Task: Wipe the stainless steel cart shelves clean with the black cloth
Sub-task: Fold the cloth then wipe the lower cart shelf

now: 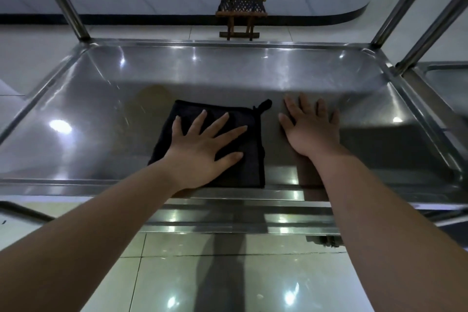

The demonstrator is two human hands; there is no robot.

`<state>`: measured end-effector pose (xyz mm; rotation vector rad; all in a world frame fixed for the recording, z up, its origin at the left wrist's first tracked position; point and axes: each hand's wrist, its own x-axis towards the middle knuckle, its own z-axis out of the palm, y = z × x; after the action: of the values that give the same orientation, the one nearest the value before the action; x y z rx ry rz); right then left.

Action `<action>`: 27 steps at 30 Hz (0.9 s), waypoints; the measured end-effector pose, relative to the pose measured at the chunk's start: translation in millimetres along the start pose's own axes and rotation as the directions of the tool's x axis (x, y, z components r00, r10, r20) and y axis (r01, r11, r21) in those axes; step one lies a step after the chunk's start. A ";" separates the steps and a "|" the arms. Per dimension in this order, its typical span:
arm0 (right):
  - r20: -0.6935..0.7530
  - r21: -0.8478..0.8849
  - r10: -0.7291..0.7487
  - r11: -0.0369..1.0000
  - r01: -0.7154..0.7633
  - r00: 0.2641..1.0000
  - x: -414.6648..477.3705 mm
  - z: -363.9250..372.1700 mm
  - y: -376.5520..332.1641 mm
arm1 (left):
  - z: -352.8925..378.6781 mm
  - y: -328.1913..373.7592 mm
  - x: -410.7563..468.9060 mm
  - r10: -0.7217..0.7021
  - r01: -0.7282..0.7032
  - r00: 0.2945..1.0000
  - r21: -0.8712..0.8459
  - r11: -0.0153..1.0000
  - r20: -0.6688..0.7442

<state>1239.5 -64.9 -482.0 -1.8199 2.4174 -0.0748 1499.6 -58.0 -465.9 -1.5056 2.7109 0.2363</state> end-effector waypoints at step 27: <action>0.001 0.025 0.064 0.998 -0.064 0.998 -5.2 3.5 -15.7 | -4.4 -30.3 12.2 -0.023 0.023 0.999 0.006 1.000 -0.024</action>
<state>1256.3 -64.2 -483.5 -1.7304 2.4613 -0.0990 1519.0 -84.7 -466.4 -1.5466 2.7082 0.2109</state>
